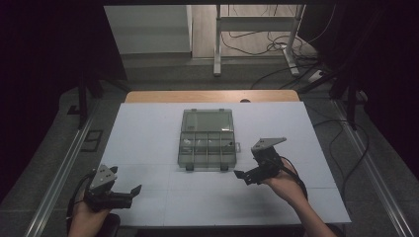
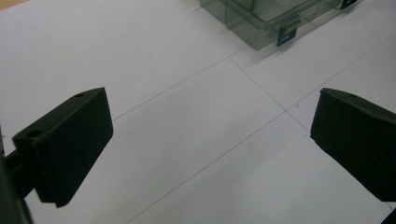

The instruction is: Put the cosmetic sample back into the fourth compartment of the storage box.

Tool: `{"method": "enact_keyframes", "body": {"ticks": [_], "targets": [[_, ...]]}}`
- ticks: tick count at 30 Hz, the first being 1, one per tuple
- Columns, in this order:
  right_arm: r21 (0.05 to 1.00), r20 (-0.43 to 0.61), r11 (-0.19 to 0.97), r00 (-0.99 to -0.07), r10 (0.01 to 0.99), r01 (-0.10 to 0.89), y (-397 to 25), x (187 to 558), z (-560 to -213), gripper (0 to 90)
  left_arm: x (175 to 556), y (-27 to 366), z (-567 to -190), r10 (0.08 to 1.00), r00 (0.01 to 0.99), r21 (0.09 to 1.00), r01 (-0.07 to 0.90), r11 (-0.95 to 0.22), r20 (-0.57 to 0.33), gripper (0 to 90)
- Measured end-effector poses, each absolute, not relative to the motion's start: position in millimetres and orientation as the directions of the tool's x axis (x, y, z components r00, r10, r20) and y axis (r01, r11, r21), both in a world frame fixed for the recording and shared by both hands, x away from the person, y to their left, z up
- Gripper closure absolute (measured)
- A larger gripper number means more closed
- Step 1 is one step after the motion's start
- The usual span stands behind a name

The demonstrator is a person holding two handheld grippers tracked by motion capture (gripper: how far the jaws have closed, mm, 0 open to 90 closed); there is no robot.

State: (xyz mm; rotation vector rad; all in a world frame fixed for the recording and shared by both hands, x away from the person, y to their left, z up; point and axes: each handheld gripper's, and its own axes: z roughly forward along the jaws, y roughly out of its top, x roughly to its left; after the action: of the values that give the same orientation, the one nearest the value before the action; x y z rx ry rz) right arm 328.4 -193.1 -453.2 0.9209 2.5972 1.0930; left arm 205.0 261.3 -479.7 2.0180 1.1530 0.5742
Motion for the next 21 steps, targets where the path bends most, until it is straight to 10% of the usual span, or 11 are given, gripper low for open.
{"method": "enact_keyframes", "body": {"ticks": [21], "targets": [[0.696,0.063,0.525,-0.769,0.636,0.49,-216,317,-454,0.0,205,261,-480,0.867,0.497,0.772,0.543,-0.331,0.023,0.0]]}}
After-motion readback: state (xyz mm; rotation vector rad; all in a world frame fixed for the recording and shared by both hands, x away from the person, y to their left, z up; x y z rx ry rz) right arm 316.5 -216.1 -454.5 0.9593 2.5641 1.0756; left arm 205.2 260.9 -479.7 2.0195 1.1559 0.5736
